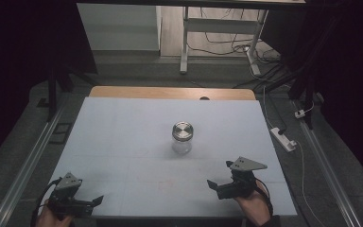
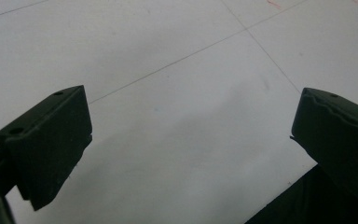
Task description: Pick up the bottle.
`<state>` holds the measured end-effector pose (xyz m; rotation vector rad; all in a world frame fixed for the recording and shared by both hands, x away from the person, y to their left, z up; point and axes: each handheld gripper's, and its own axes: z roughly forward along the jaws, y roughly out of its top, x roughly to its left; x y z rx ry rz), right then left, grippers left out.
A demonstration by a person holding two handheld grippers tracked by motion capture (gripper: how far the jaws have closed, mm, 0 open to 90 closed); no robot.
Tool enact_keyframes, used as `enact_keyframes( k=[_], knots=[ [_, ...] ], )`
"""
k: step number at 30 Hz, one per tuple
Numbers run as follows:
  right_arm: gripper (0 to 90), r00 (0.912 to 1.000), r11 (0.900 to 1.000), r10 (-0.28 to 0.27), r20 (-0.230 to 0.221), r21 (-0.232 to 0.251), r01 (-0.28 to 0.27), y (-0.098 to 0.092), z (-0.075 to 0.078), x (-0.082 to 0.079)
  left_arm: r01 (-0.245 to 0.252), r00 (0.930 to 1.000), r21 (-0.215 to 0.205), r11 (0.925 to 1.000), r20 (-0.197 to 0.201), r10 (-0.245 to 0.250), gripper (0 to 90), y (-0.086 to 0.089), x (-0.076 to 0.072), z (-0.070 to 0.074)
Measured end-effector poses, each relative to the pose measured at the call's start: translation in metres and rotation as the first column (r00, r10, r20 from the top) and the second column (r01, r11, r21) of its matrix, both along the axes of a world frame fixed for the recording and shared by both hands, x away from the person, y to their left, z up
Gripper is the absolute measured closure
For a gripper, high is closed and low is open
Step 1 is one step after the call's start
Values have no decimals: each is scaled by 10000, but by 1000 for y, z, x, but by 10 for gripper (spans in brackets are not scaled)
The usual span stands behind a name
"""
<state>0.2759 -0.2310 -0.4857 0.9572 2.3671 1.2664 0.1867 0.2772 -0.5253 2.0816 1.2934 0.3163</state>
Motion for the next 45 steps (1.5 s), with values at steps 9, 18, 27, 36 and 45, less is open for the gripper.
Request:
enact_keyframes(
  k=[9, 18, 27, 36, 45],
  knots=[
    [0, 9992, 9992, 403, 1, 2, -403, 17, 0, 12, 239, 9997, -96, 9997, -16, -239, 0, 0, 0, 0],
    [0, 9982, 9982, 598, -99, 71, -598, 30, 0, 24, 453, 9990, -579, 9973, -30, -455, 0, 5, 1, 0],
    [0, 9963, 9963, 854, 107, -114, -853, 44, 0, 39, 441, 9990, -689, 9966, 36, -439, 0, 6, 0, 0],
    [0, 9970, 9970, 771, 20, -90, -771, 58, -2, 59, 364, 9993, -605, 9975, 102, -358, 0, 6, -1, 0],
    [0, 9965, 9974, 682, -479, -179, -691, 67, -7, 80, 240, 9997, -567, 9981, 68, -237, 0, 6, 0, 0]
  ],
)
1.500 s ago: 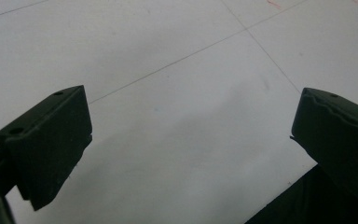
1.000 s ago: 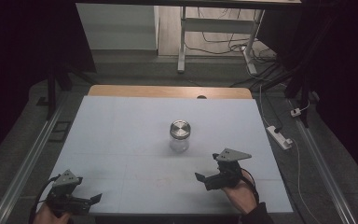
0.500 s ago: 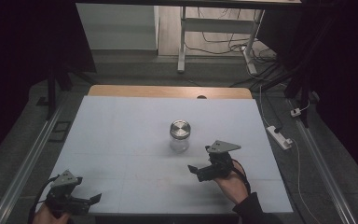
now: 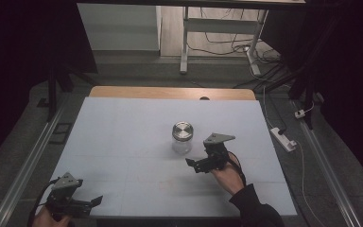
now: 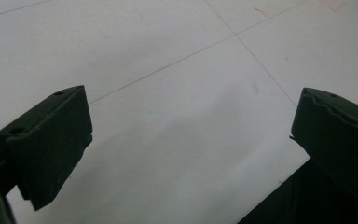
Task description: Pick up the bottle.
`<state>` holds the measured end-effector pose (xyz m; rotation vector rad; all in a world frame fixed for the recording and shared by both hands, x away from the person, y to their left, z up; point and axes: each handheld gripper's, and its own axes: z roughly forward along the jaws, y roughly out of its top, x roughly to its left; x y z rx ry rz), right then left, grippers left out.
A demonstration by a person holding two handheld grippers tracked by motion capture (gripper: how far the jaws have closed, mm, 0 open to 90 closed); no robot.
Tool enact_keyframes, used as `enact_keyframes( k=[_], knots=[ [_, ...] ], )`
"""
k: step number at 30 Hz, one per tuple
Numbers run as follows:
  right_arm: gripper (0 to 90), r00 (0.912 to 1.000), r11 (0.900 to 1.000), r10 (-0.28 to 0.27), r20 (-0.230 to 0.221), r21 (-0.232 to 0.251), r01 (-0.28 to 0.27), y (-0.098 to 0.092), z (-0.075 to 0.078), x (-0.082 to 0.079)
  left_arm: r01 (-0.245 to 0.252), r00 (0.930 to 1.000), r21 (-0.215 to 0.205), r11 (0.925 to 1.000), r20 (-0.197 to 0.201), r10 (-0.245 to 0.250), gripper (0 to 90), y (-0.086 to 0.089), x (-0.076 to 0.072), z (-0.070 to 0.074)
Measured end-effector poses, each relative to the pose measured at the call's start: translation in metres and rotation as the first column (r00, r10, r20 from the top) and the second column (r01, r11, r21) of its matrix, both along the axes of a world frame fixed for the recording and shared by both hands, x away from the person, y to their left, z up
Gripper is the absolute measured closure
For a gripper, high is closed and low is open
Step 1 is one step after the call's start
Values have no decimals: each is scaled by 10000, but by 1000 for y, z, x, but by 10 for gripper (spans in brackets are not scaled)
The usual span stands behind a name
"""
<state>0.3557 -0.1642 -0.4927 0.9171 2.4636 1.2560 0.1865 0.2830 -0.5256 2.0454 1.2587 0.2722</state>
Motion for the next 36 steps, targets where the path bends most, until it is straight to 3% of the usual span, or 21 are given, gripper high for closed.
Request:
enact_keyframes(
  k=[8, 13, 24, 36],
  knots=[
    [0, 9993, 9989, -370, 80, -283, 372, 9, -2, 17, 33, 10000, -311, 9995, -55, -35, 0, 3, 0, 0],
    [0, 9994, 9993, -344, 7, -173, 344, 18, -5, 30, 101, 9999, -379, 9992, -97, -105, 0, 3, 1, 0],
    [0, 9996, 9985, -266, -129, -484, 260, 38, -15, 48, 169, 9997, -474, 9987, -171, -177, 0, 4, 2, -1],
    [2, 9995, 9968, -188, 246, -774, 207, 50, -20, 59, 206, 9994, -565, 9982, -270, -221, 0, 5, 3, -2]
  ],
)
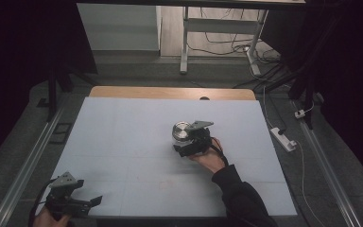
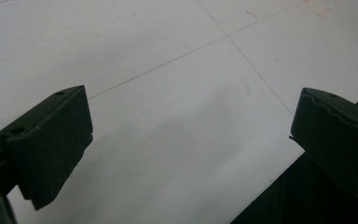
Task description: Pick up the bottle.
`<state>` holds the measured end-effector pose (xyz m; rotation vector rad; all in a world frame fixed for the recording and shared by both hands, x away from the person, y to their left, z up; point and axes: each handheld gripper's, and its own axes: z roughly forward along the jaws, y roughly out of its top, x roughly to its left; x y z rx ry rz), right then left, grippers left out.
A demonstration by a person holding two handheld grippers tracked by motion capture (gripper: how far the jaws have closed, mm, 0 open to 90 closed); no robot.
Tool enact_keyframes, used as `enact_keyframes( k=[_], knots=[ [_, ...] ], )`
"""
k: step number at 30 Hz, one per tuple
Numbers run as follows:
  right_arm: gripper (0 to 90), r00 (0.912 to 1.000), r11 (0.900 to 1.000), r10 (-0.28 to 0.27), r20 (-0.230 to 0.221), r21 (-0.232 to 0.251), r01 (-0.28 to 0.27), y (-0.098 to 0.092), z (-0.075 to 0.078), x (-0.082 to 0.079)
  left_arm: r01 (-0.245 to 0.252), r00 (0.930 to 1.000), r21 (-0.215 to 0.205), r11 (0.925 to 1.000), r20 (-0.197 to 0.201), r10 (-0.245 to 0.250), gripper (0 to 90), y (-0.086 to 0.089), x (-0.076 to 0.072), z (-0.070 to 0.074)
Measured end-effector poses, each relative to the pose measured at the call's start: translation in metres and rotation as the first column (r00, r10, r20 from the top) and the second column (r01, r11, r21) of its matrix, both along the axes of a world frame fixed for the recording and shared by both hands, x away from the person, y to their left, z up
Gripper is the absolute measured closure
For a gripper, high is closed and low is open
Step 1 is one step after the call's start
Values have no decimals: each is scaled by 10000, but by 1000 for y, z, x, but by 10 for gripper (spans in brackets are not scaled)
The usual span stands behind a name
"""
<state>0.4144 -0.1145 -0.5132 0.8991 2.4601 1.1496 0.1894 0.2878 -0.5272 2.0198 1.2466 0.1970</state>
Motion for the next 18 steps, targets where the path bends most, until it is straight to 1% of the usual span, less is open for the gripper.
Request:
enact_keyframes(
  k=[4, 6, 9, 18],
  knots=[
    [53, 9997, 9999, 157, 174, 13, -157, 2, -1, 2, 14, 10000, -17, 10000, -17, -14, 0, 0, 0, 0],
    [82, 9996, 9997, 202, 213, 104, -204, 3, -1, 2, 19, 10000, -20, 10000, -24, -19, 0, 0, 0, 0],
    [138, 9983, 9990, 443, 381, 86, -447, 3, 1, 1, 28, 10000, -28, 10000, -37, -28, 0, 0, 0, 0],
    [148, 9972, 9990, 454, 587, -12, -454, 4, 1, -1, 73, 10000, -12, 10000, -57, -73, 3, 0, 0, 0]
  ],
)
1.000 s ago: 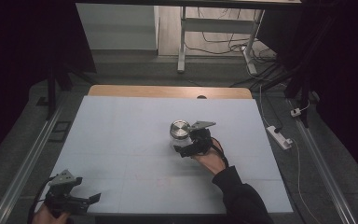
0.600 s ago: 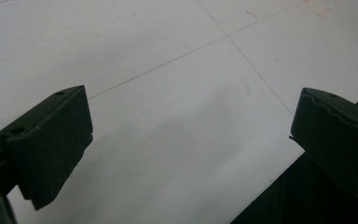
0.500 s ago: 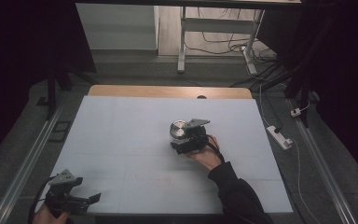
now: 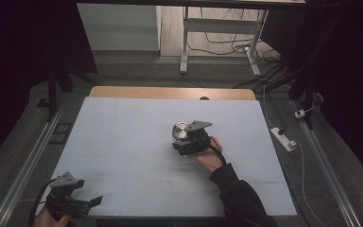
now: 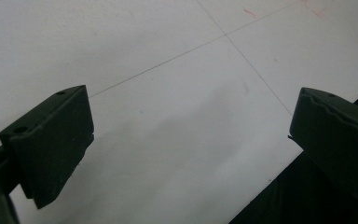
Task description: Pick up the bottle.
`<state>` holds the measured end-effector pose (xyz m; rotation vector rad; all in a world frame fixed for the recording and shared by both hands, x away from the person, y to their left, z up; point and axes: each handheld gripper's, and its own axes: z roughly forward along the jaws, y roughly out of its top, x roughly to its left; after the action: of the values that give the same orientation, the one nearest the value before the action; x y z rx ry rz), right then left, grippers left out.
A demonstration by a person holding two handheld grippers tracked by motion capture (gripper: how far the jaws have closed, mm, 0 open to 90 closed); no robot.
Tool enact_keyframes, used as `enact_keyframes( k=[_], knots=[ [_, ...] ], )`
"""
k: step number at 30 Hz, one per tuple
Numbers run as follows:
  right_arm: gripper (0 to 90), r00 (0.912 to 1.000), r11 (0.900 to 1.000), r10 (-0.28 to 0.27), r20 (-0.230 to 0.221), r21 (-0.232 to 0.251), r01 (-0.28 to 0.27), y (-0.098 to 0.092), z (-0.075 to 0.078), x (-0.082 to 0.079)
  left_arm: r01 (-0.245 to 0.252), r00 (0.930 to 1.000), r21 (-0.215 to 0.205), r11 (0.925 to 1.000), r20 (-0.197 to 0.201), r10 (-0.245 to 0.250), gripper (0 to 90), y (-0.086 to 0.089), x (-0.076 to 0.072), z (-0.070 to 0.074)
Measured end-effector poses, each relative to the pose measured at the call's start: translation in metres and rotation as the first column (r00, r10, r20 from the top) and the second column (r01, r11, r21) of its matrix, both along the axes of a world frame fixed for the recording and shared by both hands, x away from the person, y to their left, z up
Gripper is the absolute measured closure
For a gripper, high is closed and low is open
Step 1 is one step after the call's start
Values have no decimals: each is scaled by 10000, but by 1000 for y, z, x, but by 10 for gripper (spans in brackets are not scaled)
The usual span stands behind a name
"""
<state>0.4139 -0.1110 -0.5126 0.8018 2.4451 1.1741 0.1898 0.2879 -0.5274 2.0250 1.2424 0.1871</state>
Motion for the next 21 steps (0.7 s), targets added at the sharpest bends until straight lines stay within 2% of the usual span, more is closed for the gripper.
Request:
enact_keyframes(
  k=[11, 21],
  knots=[
    [150, 9998, 9996, 149, 100, -221, -147, 0, 3, -4, 64, 10000, 7, 10000, 41, -64, 6, 0, 0, 0],
    [150, 9992, 9992, 401, -61, 53, -401, -1, 13, -12, 91, 9999, 10, 10000, 66, -91, 6, 0, -1, 0]
  ],
)
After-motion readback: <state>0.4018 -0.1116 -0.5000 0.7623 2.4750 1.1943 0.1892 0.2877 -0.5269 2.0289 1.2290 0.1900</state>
